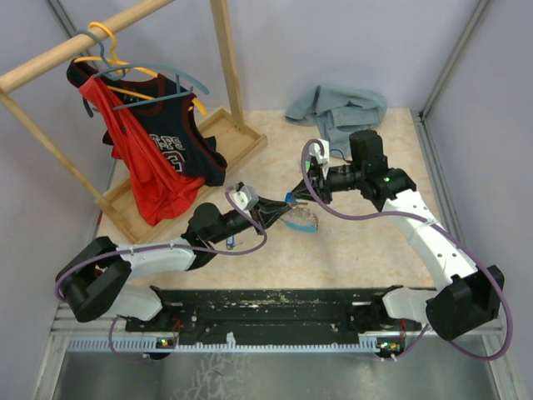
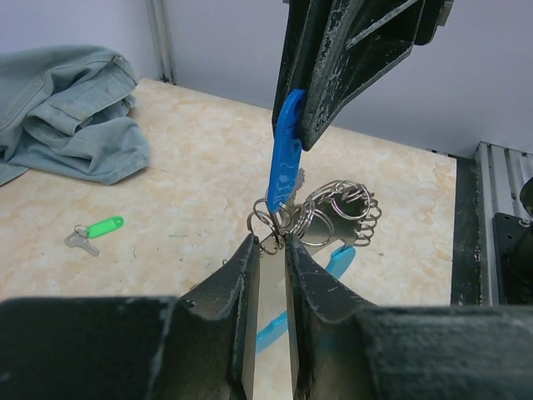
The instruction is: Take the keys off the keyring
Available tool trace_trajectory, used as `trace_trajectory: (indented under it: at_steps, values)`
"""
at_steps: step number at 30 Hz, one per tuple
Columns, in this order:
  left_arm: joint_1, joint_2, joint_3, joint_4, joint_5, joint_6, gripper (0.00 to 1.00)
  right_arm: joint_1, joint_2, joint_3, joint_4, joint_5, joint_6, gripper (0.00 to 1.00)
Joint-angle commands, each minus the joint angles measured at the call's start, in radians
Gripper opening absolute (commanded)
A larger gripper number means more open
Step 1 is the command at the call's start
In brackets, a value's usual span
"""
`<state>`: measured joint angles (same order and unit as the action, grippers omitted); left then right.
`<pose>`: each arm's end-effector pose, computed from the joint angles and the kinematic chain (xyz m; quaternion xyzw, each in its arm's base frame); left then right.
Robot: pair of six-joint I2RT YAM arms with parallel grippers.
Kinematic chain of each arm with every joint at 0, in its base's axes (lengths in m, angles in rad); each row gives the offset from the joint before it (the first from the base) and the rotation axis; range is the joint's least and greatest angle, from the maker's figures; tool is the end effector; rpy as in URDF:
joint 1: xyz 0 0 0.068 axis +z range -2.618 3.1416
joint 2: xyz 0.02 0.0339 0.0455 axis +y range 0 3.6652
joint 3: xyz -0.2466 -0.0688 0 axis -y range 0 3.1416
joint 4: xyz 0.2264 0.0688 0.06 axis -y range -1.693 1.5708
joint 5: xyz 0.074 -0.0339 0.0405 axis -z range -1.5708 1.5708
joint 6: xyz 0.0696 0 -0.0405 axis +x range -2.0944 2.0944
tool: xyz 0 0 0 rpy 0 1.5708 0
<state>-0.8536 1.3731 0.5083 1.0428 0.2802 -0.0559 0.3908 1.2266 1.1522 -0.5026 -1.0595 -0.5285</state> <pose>0.1845 -0.2408 0.2469 0.3454 0.5437 -0.4141 0.6431 0.2150 0.1542 0.3297 -0.5524 0.5730 0.4149 0.4409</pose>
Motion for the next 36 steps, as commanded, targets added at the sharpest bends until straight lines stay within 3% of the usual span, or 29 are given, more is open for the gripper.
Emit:
trace_trajectory:
  at_steps: [1, 14, 17, 18, 25, 36]
  values:
    - [-0.004, -0.017, 0.013, -0.015, -0.035, 0.014, 0.22, 0.011, -0.007, 0.011, 0.058, -0.044, 0.026, 0.00]
    - [-0.004, -0.006, 0.036, 0.002, -0.054, 0.027, 0.19, 0.020, -0.002, -0.006, 0.093, -0.069, 0.061, 0.00]
    - [-0.003, -0.008, 0.033, 0.012, -0.054, 0.032, 0.02, 0.020, -0.001, -0.005, 0.094, -0.071, 0.064, 0.00]
    - [-0.004, -0.008, 0.031, 0.014, -0.056, 0.034, 0.00, 0.020, -0.002, -0.004, 0.094, -0.069, 0.066, 0.00]
    - [-0.003, -0.042, 0.005, -0.018, -0.038, 0.100, 0.00, 0.014, -0.007, 0.012, 0.082, -0.014, 0.065, 0.00]
    - [-0.003, -0.100, 0.048, -0.223, 0.042, 0.203, 0.00, 0.000, 0.003, 0.057, 0.079, 0.072, 0.051, 0.00]
